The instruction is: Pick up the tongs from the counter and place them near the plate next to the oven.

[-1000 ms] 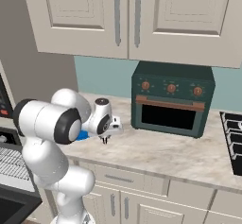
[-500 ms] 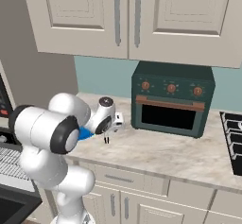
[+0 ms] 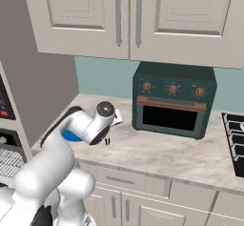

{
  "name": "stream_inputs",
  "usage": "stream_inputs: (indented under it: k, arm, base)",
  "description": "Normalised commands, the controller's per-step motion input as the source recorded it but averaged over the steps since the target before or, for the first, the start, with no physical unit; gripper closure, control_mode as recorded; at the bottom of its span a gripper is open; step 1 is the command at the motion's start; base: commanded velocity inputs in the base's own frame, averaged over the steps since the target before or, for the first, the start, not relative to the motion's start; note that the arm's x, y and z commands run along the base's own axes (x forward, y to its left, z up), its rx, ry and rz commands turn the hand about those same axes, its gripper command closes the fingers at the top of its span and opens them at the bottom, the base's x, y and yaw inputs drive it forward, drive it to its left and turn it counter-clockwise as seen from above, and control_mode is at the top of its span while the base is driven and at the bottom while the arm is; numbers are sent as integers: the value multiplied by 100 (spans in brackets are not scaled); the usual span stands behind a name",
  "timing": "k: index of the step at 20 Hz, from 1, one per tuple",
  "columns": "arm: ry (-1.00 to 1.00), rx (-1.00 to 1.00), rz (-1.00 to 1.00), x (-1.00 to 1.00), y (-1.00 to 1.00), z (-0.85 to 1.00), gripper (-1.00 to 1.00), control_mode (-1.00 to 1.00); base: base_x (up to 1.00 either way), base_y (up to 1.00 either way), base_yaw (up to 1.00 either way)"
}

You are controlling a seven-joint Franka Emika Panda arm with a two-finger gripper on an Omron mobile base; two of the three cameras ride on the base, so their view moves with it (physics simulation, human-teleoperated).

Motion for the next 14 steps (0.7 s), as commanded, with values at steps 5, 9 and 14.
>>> stream_inputs:
  k: [5,9,14]
  arm:
    - [0,-29,2,-100,9,100,-100,-100]
    - [0,-49,0,-100,44,100,-100,-100]
    - [0,-55,5,-100,68,96,-100,-100]
  base:
    - [0,0,0]
    - [0,0,0]
    - [0,0,0]
